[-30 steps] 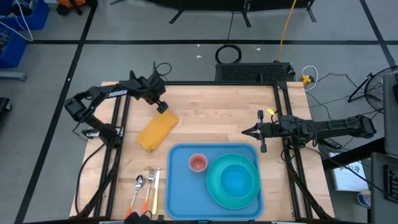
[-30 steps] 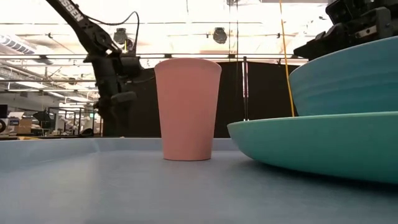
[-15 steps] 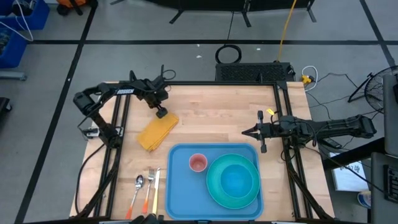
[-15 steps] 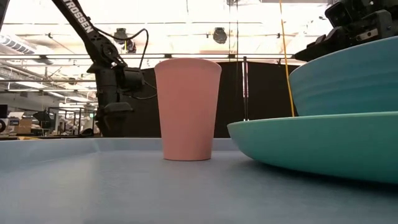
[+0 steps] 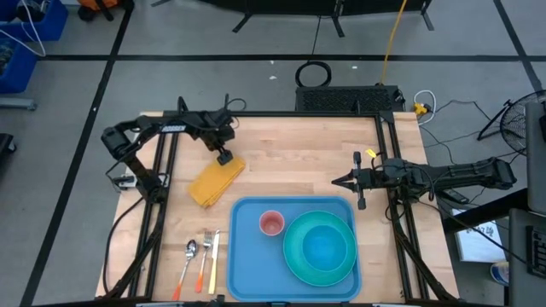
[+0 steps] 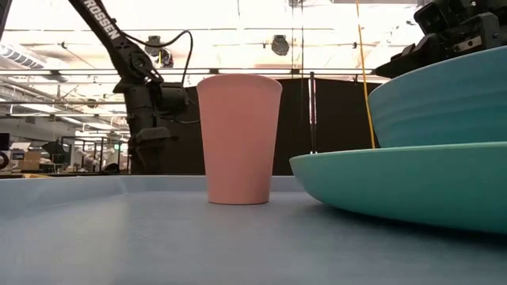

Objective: Set up tray
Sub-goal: Put the yellow napkin on the blue serving tray to the left of the green plate

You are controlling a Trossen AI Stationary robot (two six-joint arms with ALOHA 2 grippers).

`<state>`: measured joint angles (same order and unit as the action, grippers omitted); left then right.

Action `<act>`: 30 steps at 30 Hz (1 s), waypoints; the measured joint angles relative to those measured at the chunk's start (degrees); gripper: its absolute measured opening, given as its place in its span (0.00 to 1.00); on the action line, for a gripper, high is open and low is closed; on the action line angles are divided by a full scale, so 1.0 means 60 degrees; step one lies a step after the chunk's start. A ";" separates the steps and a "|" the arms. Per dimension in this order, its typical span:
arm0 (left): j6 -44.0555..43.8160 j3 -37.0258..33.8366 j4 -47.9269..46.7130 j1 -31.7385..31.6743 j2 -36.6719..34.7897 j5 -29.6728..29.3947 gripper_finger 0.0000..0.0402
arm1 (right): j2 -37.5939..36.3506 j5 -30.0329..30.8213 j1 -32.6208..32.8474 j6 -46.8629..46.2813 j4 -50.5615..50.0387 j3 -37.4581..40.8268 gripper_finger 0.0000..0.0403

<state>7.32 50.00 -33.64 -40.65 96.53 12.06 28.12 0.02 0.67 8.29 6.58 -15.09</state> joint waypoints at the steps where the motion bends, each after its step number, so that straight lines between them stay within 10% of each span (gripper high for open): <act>1: -0.0029 -0.0001 0.0026 0.0064 0.0000 0.0017 0.88 | 0.0000 0.0002 0.0000 0.0000 0.0002 0.0000 0.00; 9: -0.0530 -0.0004 0.0176 0.0417 0.0004 -0.0316 0.75 | 0.0000 0.0013 0.0000 0.0011 -0.0001 0.0000 0.00; 21: -0.1157 -0.0009 0.0161 0.0708 0.0011 0.0014 0.06 | 0.0000 0.0017 0.0000 0.0018 0.0002 0.0000 0.00; 30: -0.1925 -0.0010 -0.0075 0.1177 -0.0867 -0.0455 0.02 | 0.0004 0.0021 0.0000 -0.0007 0.0094 0.0000 0.00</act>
<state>-4.23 49.94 -34.09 -33.59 91.33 9.33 28.14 0.14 0.67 8.25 7.14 -15.09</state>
